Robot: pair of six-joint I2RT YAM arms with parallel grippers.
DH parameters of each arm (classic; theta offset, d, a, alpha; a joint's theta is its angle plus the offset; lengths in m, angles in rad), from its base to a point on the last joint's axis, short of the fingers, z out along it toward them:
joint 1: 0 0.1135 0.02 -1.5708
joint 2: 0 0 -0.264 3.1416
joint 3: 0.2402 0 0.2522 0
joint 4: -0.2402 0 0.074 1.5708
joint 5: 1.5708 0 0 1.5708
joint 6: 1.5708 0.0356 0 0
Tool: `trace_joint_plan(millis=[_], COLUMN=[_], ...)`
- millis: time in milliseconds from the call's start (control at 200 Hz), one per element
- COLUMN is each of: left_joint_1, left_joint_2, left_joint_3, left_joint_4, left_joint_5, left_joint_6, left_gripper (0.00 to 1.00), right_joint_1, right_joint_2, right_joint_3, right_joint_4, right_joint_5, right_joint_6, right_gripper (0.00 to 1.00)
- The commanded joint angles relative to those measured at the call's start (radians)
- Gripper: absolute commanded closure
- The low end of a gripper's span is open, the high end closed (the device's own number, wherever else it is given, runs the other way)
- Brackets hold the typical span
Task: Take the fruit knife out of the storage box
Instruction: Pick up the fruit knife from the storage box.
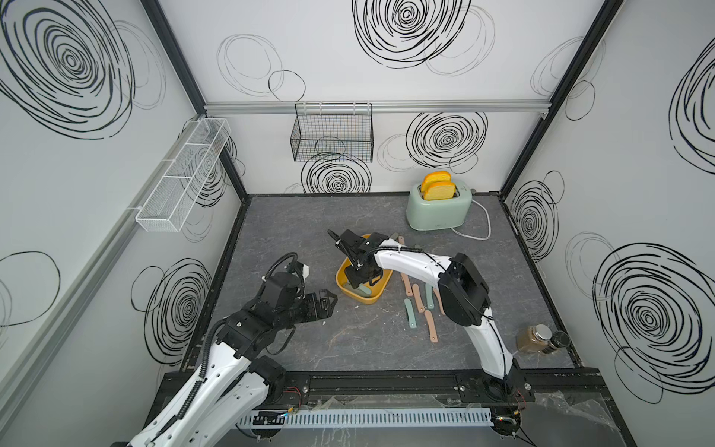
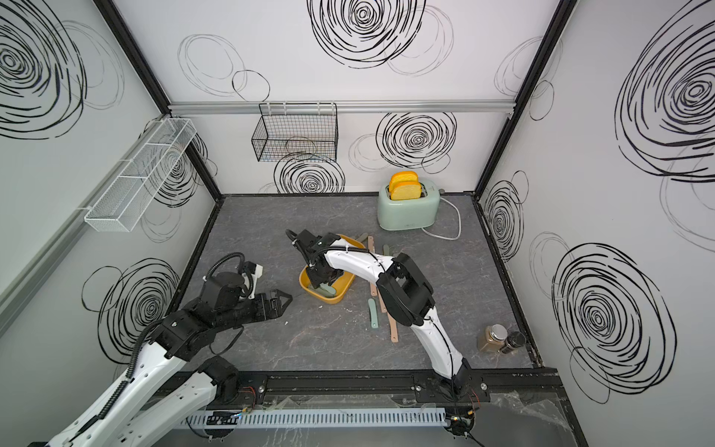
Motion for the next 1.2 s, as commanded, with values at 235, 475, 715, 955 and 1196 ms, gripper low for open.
trace_joint_plan(millis=[235, 475, 715, 955, 1196], left_joint_1=[0.01, 0.013, 0.014, 0.014, 0.014], left_joint_2=[-0.022, -0.024, -0.025, -0.03, -0.055], left_joint_3=[0.003, 0.012, 0.017, 0.028, 0.0], left_joint_4=[-0.031, -0.046, -0.047, -0.055, -0.035], left_joint_5=[-0.004, -0.003, 0.003, 0.004, 0.032], left_joint_6=[-0.013, 0.0, 0.002, 0.002, -0.021], left_gripper=[0.02, 0.02, 0.02, 0.02, 0.02], right_joint_1=[-0.005, -0.056, -0.094, -0.097, -0.102], right_joint_2=[0.124, 0.153, 0.148, 0.155, 0.165], right_joint_3=[0.073, 0.086, 0.078, 0.079, 0.12], right_joint_4=[-0.02, -0.053, -0.049, -0.048, -0.066], right_joint_5=[0.035, 0.063, 0.029, -0.017, -0.024], right_joint_6=[-0.017, 0.009, 0.012, 0.012, 0.009], right_gripper=[0.4, 0.5, 0.59, 0.74, 0.79])
